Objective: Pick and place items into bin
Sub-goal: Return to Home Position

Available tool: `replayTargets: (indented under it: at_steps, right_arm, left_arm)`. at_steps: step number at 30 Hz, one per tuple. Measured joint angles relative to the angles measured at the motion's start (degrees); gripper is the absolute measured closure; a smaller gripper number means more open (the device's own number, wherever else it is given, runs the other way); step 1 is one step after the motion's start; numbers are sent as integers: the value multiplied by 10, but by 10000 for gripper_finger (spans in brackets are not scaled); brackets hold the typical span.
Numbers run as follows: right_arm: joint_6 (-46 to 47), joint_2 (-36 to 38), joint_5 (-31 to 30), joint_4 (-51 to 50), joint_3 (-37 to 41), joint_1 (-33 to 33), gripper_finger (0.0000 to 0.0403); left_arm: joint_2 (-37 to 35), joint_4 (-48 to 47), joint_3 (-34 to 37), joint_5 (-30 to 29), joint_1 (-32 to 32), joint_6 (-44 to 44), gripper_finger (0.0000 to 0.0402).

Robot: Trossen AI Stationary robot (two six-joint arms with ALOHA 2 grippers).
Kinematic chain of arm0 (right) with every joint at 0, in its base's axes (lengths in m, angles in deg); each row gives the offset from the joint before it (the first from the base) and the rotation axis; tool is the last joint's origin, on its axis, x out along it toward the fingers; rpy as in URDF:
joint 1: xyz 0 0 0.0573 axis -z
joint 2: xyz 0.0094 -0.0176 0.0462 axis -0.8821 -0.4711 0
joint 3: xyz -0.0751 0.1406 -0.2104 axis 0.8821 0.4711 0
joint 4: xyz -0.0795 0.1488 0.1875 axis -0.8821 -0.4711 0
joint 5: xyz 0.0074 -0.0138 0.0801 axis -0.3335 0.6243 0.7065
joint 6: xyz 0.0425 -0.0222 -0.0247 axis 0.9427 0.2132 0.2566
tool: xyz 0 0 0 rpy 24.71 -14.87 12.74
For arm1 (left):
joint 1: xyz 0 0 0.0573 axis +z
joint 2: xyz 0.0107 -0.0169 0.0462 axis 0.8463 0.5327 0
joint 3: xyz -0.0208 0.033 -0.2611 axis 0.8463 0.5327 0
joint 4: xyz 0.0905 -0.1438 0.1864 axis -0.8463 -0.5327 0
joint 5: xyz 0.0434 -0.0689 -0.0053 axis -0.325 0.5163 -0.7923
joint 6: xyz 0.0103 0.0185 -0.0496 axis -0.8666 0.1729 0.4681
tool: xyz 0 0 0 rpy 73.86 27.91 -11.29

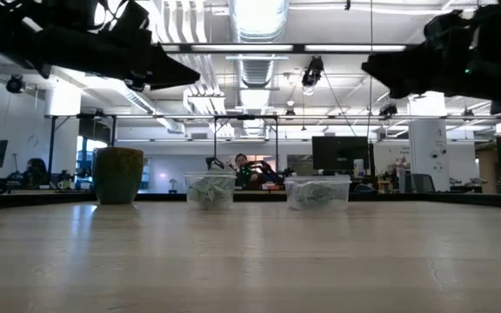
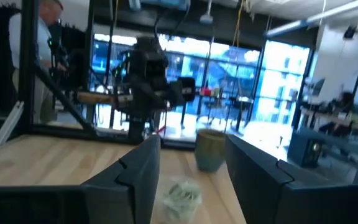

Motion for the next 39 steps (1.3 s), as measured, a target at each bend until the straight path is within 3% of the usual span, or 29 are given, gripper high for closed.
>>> replayTargets:
  at_steps: [5, 20, 33, 39]
  right_arm:
    - [1, 82, -4, -45, 15, -4, 234]
    - [-16, 248, -99, -227, 15, -82, 234]
    - [-71, 280, -374, -287, 15, -284, 242]
    - [-92, 309, -408, -313, 15, -302, 244]
  left_arm:
    - [-50, 1, 33, 0, 4, 0, 246]
    - [-243, 1, 127, -2, 8, -5, 246]
    - [-283, -2, 154, -2, 8, -15, 246]
    - [-302, -2, 159, -10, 8, -20, 246]
